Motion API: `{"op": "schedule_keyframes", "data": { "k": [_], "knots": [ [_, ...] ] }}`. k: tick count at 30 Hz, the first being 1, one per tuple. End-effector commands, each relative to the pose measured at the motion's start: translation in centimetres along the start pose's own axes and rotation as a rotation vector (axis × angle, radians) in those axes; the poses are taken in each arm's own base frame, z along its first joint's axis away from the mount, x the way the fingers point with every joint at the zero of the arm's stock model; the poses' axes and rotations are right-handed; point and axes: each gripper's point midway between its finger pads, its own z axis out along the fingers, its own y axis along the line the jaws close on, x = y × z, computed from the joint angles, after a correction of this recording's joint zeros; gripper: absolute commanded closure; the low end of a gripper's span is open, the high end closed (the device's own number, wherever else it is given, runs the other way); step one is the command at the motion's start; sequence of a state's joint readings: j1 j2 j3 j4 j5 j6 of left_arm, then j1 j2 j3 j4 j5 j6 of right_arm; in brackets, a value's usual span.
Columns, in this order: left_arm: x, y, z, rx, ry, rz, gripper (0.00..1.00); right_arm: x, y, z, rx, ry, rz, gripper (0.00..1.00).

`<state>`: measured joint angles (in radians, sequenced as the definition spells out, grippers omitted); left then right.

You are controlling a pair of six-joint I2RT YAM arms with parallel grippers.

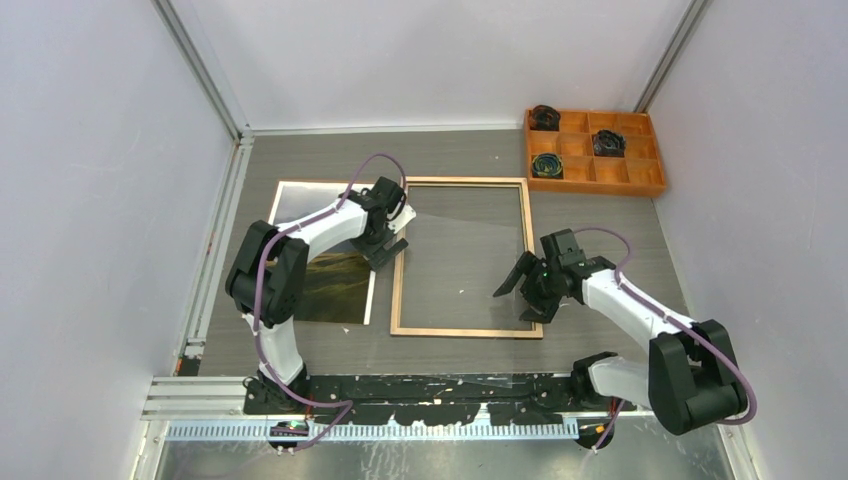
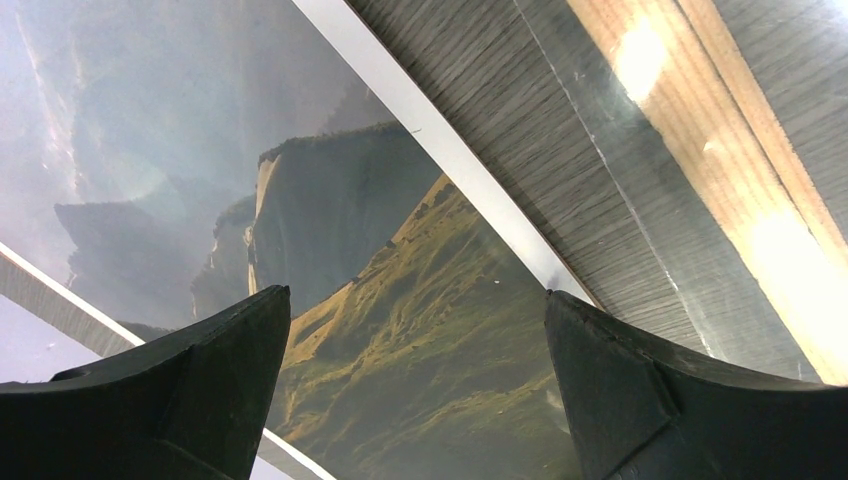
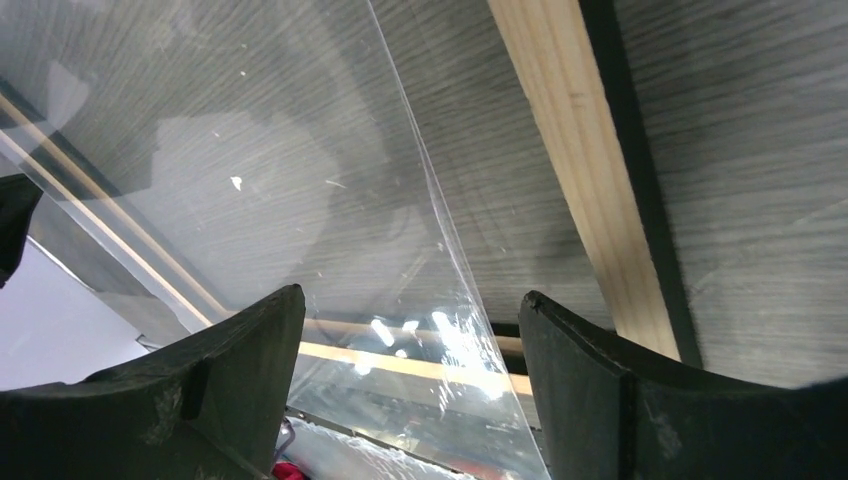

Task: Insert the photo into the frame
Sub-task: Pick up the photo frame item from the photo frame.

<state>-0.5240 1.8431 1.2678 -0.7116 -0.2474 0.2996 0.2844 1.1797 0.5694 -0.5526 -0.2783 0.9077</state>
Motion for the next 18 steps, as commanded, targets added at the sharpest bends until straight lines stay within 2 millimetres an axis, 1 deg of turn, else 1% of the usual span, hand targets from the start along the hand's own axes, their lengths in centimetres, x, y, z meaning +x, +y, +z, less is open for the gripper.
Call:
{"op": "schedule_keyframes", "data": {
  "k": [1, 6, 10, 12, 16, 18],
  "knots": [
    [-1.0, 0.9, -1.5, -0.029, -0.049, -0.001, 0.00, -0.4, 1.6, 0.9, -0.075, -0.004, -0.010, 0.18],
    [-0.9, 0.8, -1.5, -0.029, -0.047, 0.001, 0.00, 0.1, 0.9, 2.6, -0.085, 0.010, -0.009, 0.24],
    [-0.9, 0.8, -1.5, -0.027, -0.046, 0.003, 0.00, 0.3, 0.6, 3.2, -0.109, 0.002, -0.012, 0.24],
    [-0.8, 0.8, -1.5, -0.026, -0.044, 0.003, 0.00, 0.4, 1.1, 3.2, -0.148, 0.004, -0.018, 0.24],
    [-0.8, 0.6, -1.5, -0.014, -0.044, 0.002, 0.00, 0.6, 2.4, 3.0, -0.257, -0.006, -0.032, 0.29],
    [-0.8, 0.3, -1.6, -0.001, -0.046, -0.002, 0.00, 0.3, 3.6, 2.4, -0.339, -0.038, -0.039, 0.31]
  ]
}}
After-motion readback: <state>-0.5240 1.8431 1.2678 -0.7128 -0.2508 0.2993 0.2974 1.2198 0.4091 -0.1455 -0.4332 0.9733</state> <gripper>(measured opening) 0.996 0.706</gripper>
